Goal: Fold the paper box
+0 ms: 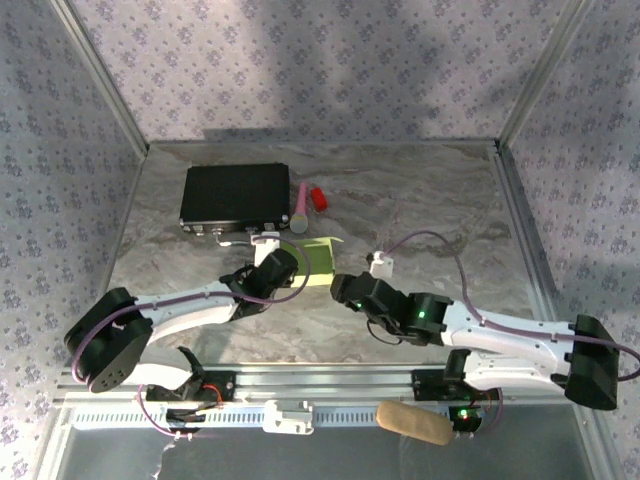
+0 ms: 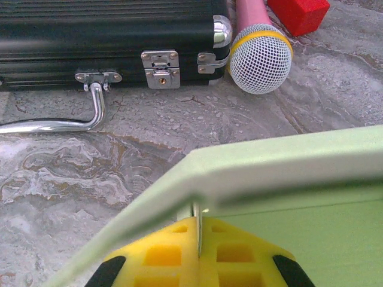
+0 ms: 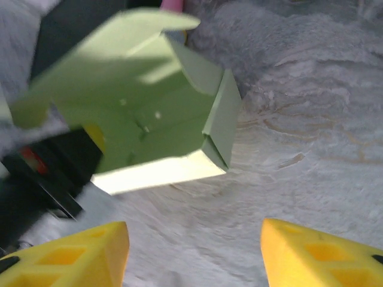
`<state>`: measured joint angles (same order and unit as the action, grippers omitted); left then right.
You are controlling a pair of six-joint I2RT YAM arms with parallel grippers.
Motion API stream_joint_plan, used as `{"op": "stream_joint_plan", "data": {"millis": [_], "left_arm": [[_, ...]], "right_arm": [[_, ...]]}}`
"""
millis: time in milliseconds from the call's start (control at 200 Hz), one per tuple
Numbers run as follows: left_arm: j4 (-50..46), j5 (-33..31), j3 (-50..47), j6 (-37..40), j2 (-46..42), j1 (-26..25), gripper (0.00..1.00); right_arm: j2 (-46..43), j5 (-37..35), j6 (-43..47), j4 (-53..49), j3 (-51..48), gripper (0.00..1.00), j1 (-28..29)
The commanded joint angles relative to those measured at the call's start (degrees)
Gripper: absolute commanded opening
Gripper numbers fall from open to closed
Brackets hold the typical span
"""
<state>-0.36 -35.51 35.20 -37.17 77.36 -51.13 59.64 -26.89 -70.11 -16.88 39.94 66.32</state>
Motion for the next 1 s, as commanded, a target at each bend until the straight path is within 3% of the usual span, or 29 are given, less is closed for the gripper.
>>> {"op": "stream_joint_plan", "data": {"millis": [0, 70, 295, 475, 770, 994], "left_arm": [[-2.74, 0.25, 0.69, -0.61, 1.21, -0.62, 0.0], [-2.8, 0.23, 0.75, -0.71, 1.21, -0.72, 0.0], [-3.2, -0.18, 0.77, -0.87, 1.07, -0.91, 0.0], [-4.1, -0.69, 0.92, -0.73, 0.47, -0.91, 0.0], [-4.28, -0.79, 1.53, -0.31, 0.73, -0.98, 0.0], [-4.74, -1.24, 1.54, -0.29, 0.51, -0.92, 0.0]], "right_arm": [[1.08, -3.1, -16.9, -4.2, 5.38, 0.65, -1.17], [2.82, -1.34, -24.67, -6.39, 9.58, 0.66, -3.2], [12.51, 9.63, -37.78, -0.97, 16.75, 0.63, -10.13], [21.38, 18.24, -39.21, 10.53, 18.73, 0.6, -14.21], [27.05, 19.84, -38.7, 8.07, 23.87, 0.55, -14.72], [29.75, 21.93, -38.81, 7.51, 23.15, 0.32, -15.35]]}}
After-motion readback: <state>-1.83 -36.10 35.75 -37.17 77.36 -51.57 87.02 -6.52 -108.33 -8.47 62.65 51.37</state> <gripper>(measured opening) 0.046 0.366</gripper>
